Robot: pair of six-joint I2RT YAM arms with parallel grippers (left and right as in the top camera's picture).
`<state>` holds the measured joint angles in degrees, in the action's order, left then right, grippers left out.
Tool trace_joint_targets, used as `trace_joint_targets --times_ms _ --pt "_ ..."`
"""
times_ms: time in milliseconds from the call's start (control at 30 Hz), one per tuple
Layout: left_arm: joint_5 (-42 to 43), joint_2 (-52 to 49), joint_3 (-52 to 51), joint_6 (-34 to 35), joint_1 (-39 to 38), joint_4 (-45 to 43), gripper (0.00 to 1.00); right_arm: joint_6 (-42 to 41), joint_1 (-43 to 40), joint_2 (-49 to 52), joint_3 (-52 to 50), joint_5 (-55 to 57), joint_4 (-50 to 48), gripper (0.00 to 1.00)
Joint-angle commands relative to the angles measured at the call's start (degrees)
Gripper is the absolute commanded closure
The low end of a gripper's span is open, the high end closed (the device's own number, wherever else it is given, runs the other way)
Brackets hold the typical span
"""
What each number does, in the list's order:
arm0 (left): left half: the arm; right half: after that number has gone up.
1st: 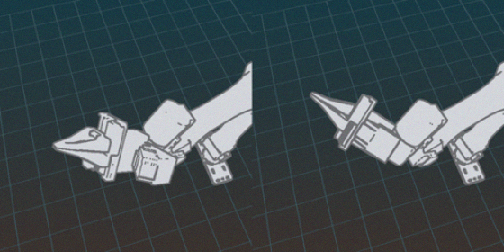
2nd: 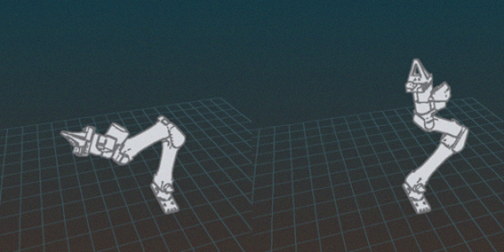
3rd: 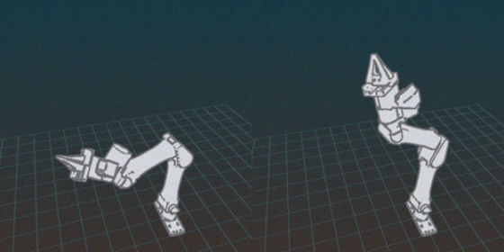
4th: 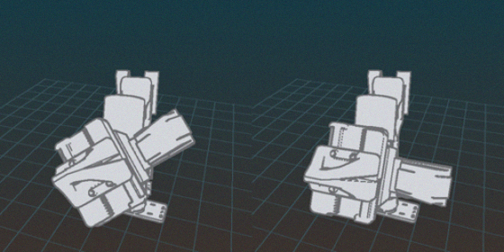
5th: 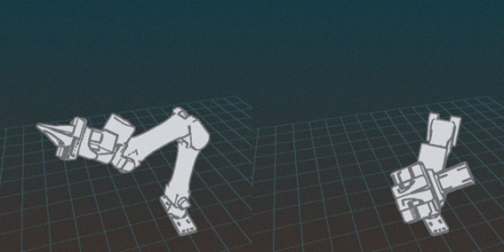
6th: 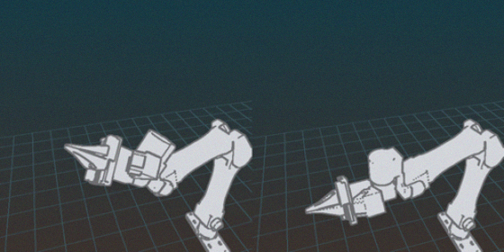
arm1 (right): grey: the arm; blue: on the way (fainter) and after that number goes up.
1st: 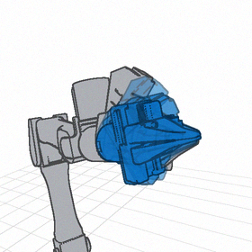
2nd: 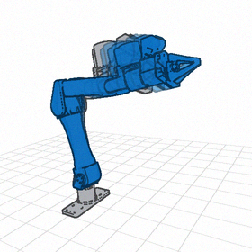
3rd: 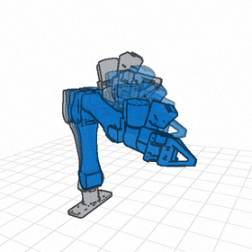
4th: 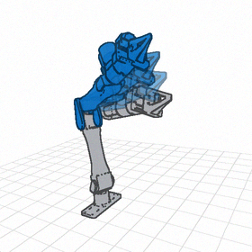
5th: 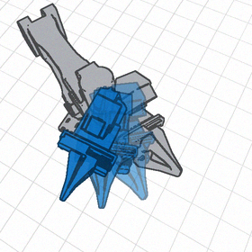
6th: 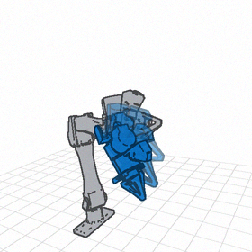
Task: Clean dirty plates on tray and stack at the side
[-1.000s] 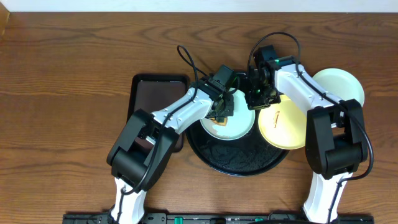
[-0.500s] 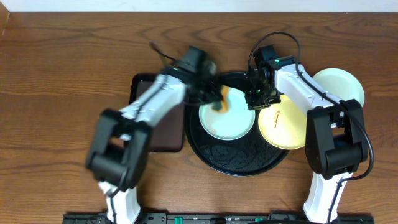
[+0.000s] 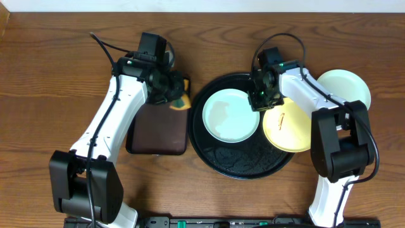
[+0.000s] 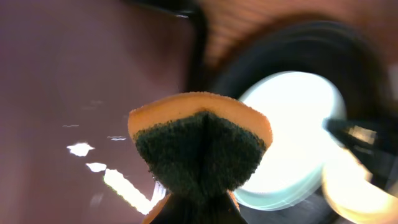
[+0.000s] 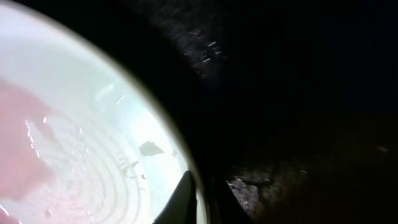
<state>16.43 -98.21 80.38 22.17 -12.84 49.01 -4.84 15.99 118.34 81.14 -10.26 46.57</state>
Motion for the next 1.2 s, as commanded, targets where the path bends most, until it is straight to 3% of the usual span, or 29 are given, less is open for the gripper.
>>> trace_joint_targets --times_ms 0,267,433,700,967,1167 --pt "-10.6 -0.3 -1.7 -3.0 0.0 0.6 0.92 -0.3 0.6 0.2 -1.3 1.0 -0.7 0.99" --pt "-18.7 -0.3 -2.4 -3.8 0.0 1.7 0.92 1.3 0.5 -0.9 8.8 3.9 6.5 0.99" --pt "-24.2 -0.3 -2.5 -3.8 0.0 4.3 0.92 3.2 1.0 -3.5 15.7 14.8 13.1 0.99" --pt "-26.6 -0.3 -4.6 -3.7 0.0 3.3 0.92 3.2 4.5 -13.6 16.8 33.7 14.8 0.99" --pt "-26.1 -0.3 -6.7 -3.7 0.0 1.2 0.92 1.6 15.7 -24.8 16.8 55.1 14.5 0.99" --pt "-25.9 -0.3 -7.1 -3.7 0.0 0.2 0.92 1.1 25.7 -26.3 16.6 71.5 14.9 0.99"
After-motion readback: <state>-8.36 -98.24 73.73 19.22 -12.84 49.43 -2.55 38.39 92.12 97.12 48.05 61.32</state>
